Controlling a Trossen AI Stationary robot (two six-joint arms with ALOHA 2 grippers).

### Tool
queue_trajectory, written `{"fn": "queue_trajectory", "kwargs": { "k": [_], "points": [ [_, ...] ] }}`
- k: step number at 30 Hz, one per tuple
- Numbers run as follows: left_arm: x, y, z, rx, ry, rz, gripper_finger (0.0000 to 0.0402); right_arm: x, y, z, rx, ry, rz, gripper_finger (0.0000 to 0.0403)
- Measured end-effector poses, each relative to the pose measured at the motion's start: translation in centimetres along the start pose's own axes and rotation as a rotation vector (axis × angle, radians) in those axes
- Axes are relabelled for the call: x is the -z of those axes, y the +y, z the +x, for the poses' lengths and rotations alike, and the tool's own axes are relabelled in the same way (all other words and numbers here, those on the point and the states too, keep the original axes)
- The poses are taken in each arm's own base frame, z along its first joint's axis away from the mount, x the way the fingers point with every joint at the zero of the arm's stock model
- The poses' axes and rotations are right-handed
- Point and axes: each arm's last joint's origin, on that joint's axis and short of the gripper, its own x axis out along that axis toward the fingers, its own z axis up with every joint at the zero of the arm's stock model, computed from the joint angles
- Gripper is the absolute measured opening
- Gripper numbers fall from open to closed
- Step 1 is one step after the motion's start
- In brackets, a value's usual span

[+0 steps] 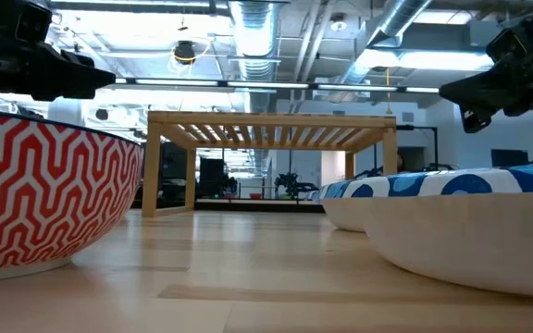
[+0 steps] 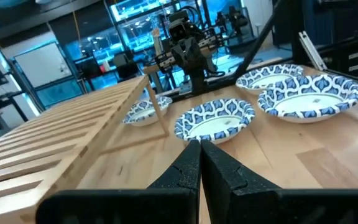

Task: Place and stack bowls onto a shelf
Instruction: Put the white patterned bowl on the shelf

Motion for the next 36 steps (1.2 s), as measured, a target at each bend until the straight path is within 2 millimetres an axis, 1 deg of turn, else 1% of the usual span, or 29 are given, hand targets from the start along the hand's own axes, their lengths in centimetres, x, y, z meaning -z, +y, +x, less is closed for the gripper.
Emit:
{"fn": "queue_trajectory", "kwargs": {
  "k": [6,10,13,15,17,19,21,23,25,26,29,31,33,36],
  "points": [
    [-0.2,0.1,0.0,-0.023,-0.016,-0.053,0.0000,0.0,0.0,0.0,0.002,-0.001,0.000,0.0042],
    [-0.9,0.4,-0.1,-0.045,-0.097,-0.217,0.0000,-0.4,-0.2,0.0,0.036,-0.044,0.002,0.0042],
    [-1.5,0.6,-0.1,-0.071,-0.156,-0.351,0.0000,-1.1,-0.1,-0.1,0.025,-0.115,0.006,0.0042],
    [-1.9,0.9,-0.2,-0.094,-0.209,-0.455,0.0000,-1.6,0.0,-0.1,0.015,-0.170,0.008,0.0042],
    [-2.4,1.2,-0.4,-0.132,-0.270,-0.617,0.0000,-2.1,0.1,-0.2,0.010,-0.221,0.009,0.0042],
    [-2.7,1.6,-0.6,-0.196,-0.333,-0.795,0.0000,-2.6,-0.1,-0.4,0.063,-0.279,0.024,0.0042],
    [-2.7,1.8,-0.7,-0.255,-0.376,-0.958,0.0000,-2.9,-0.3,-0.5,0.130,-0.332,0.130,0.0042],
    [-2.7,2.0,-0.7,-0.288,-0.401,-1.068,0.0000,-3.0,-0.7,-0.6,0.205,-0.378,0.300,0.0042],
    [-2.6,2.1,-0.7,-0.335,-0.400,-1.077,0.0000,-3.0,-1.0,-0.6,0.248,-0.422,0.484,0.0042],
    [-2.4,2.1,-0.7,-0.363,-0.387,-1.065,0.0000,-3.0,-1.1,-0.6,0.250,-0.430,0.549,0.0042],
    [-2.1,2.0,-0.7,-0.411,-0.351,-1.019,0.0000,-2.8,-1.2,-0.6,0.270,-0.422,0.584,0.0042],
    [-2.0,2.0,-0.6,-0.424,-0.334,-1.002,0.0000,-2.9,-1.4,-0.6,0.308,-0.450,0.620,0.0042],
    [-2.0,2.0,-0.6,-0.422,-0.335,-1.003,0.0000,-2.9,-1.6,-0.6,0.330,-0.469,0.681,0.0042],
    [-1.9,1.9,-0.5,-0.405,-0.313,-0.974,0.0002,-3.3,-1.6,-0.6,0.309,-0.464,0.690,0.0044]
  ]
}}
